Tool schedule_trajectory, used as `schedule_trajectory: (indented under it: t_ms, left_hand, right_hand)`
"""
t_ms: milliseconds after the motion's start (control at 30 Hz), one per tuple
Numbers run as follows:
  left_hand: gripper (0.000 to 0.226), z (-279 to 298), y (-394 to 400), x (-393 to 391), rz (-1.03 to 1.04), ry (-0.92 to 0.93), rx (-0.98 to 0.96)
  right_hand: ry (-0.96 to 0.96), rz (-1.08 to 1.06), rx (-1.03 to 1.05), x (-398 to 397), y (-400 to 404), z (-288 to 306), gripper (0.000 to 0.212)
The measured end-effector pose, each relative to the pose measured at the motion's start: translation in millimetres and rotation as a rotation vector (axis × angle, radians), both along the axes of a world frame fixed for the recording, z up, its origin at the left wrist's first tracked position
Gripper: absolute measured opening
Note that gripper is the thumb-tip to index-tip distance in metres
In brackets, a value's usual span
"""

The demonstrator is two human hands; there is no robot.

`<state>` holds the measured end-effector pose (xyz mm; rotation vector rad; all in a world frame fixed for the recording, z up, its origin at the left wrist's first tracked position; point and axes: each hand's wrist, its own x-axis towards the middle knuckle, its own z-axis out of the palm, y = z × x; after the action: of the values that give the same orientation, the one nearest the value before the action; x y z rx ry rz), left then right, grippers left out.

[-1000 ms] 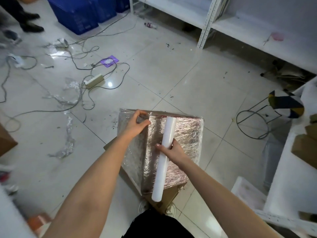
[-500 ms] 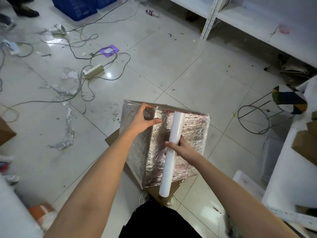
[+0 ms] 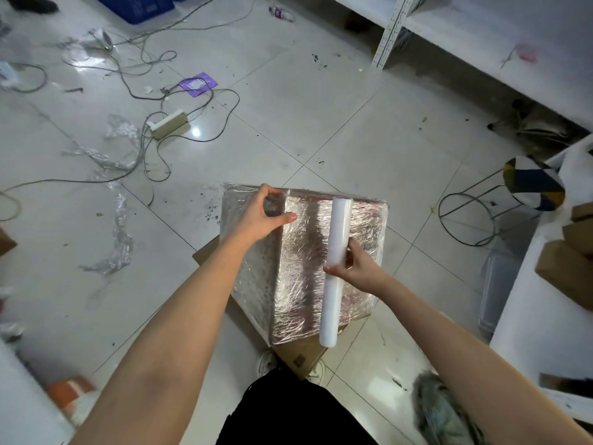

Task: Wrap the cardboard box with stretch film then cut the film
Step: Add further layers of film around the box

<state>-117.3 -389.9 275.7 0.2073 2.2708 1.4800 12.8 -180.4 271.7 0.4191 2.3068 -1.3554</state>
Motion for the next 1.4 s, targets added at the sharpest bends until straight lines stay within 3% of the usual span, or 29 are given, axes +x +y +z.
schedule_trajectory:
  t_ms: [133,367,600,933,1267,1400]
  left_hand:
    - [0.052,1.8,-6.9,-1.0,0.011,0.006,0.013]
    - [0.051,-6.7,-24.4,-1.3,0.033,-0.004,0.033]
    - [0.05,-7.8,-33.1,-5.7,0.066,-0.032,0.075]
    - [0.06,-13.6,-47.7,-11.7,0.095,-0.102,0.122]
    - [0.061,-11.1,-55.1,-15.7,0.151,-0.154,0.114]
    - [0.052,-12.3,-55.4,-16.1,0.173,-0.154,0.122]
  right_hand:
    - [0.037,-0.044,0.123,-0.6,-4.5,-3.3,0.058]
    - [-0.012,-0.094,0.039,-9.3,-14.1,-3.3,0.074]
    - [-0.163,-0.137,-0.098,-13.4,-17.0,-8.3,0.037]
    - [-0.255,-0.149,-0.205,-19.7,-14.8,-6.7,0.03]
    - [-0.015,-0.081,0.133,-14.9,-1.0,-6.6,0.033]
    - [-0.008,-0.106,0.275,-23.0,3.9,-12.0,0.047]
